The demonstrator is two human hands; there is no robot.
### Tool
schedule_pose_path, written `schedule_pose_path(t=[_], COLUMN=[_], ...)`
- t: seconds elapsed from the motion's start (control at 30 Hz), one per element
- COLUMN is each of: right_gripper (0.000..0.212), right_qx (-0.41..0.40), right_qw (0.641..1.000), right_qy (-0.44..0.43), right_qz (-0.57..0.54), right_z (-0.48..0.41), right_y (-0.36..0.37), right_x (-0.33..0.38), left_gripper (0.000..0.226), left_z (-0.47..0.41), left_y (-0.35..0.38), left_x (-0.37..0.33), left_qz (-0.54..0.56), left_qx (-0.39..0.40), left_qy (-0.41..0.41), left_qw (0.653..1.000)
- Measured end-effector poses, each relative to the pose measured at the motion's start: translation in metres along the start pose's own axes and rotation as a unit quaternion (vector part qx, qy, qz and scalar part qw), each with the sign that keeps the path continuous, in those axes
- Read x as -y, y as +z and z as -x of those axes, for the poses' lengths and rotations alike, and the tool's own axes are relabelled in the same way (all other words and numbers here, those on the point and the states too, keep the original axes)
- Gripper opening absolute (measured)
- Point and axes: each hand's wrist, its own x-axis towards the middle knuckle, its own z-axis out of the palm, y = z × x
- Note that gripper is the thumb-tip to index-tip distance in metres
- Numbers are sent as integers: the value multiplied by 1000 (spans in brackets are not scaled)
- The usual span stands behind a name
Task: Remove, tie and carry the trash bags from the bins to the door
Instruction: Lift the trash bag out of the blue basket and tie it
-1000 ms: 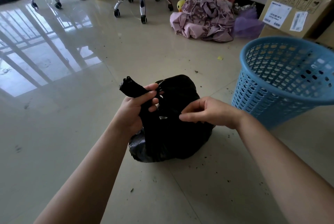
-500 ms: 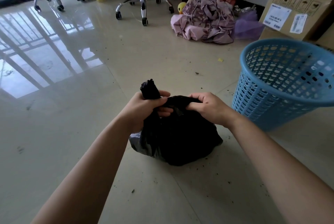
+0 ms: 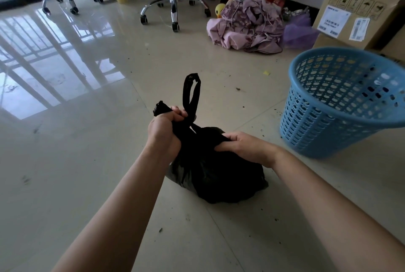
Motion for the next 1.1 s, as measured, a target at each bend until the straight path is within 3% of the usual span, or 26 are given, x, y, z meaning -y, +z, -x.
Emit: schedule_pose_path(t=[0.1, 0.23, 0.3, 0.37, 0.43, 0.53, 0.6, 0.7, 0.8, 0.87, 0.93, 1.0, 1.1], right_gripper=[41, 73, 59, 28, 18, 33, 40, 38, 31, 26, 27, 29, 36], right_qx=[-9, -145, -157, -210, -273, -219, -208, -281, -440, -504, -529, -534, -457], right_qw=[999, 978, 965, 943, 894, 763, 705, 661, 674, 688, 703, 726, 800], right_qy=[-3, -77, -146, -191, -197, -148, -132, -97, -6, 56, 65, 16, -42], right_qz=[-44, -129, -151, -171, -296, -590, -665, -689, -593, -519, -470, -433, -386], right_z=[0, -5, -7, -11, -12, -8, -10, -19, -18, -13, -12, -17, -12], right_y=[-1, -4, -1, 1, -2, -8, -4, -3, -36, -52, -57, -59, -57], right_x=[-5, 7, 24, 41, 57, 61, 56, 43, -3, -39, -59, -62, -53], left_gripper=[29, 35, 30, 29, 25, 27, 36, 47, 45, 45, 46, 48, 54], left_z=[5, 16, 23, 28, 28, 30, 33, 27, 10, 7, 5, 3, 5], left_y=[0, 8, 14, 20, 25, 31, 32, 18, -24, -44, -45, -36, -27], left_x=[0, -4, -5, -5, -7, -9, -3, 4, 4, 8, 15, 20, 22], left_qz=[-63, -126, -172, -162, -116, -65, 52, 193, 149, 80, 20, -58, -211], left_qx=[13, 82, 122, 150, 160, 170, 158, 17, -154, -192, -175, -132, -83], left_qy=[16, 28, 42, 50, 56, 56, 24, -7, -13, -16, 12, 65, 105], left_qw=[998, 988, 977, 974, 979, 982, 986, 981, 977, 978, 984, 987, 968])
